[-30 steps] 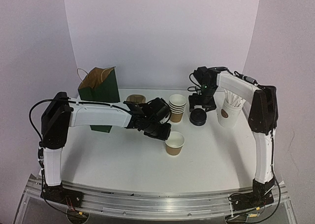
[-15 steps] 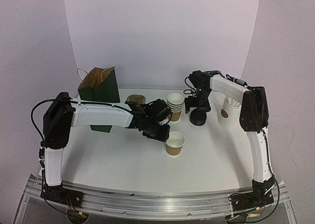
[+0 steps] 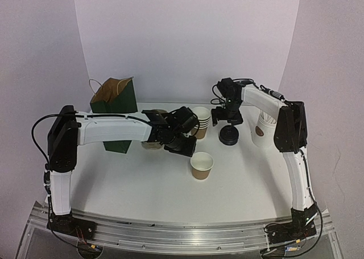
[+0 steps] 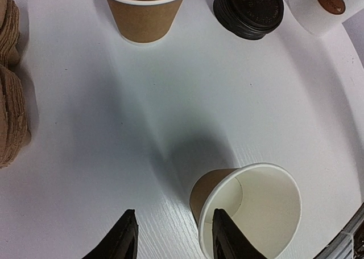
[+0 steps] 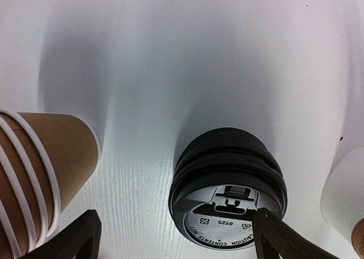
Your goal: Pack the takeout coffee
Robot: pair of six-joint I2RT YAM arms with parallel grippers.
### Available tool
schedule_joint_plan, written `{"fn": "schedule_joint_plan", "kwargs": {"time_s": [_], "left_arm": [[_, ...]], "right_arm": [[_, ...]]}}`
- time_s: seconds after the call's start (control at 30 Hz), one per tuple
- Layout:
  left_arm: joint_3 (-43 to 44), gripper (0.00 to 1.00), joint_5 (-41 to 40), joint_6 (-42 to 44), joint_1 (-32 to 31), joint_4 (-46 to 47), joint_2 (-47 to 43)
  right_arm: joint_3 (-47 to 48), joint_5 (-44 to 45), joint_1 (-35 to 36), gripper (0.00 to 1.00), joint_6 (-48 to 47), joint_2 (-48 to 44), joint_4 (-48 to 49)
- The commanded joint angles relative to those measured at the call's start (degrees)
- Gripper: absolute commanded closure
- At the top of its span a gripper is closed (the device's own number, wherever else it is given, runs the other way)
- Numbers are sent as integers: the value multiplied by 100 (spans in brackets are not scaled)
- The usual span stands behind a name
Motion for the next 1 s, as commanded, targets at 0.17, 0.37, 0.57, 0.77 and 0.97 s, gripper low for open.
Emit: {"fn": "schedule_joint_plan", "kwargs": {"time_s": [0.17, 0.37, 0.57, 0.77, 0.97], "left_arm": [[454, 54, -417, 142, -12, -141, -532], [465, 38, -585, 131, -9, -273, -566], [392, 37, -562, 71, -10, -239, -601], [389, 37, -546, 67, -11, -169, -602], [490, 37, -482, 144, -12, -151, -508]], "right_arm": [[-190, 544, -12, 5, -305, -27, -112], [-333, 600, -5, 4, -338, 14, -112], [-408, 650, -4, 4, -331, 13, -111], [-462, 610, -4, 3, -371, -119, -103], [-305, 569, -3, 3, -337, -258, -94]]}}
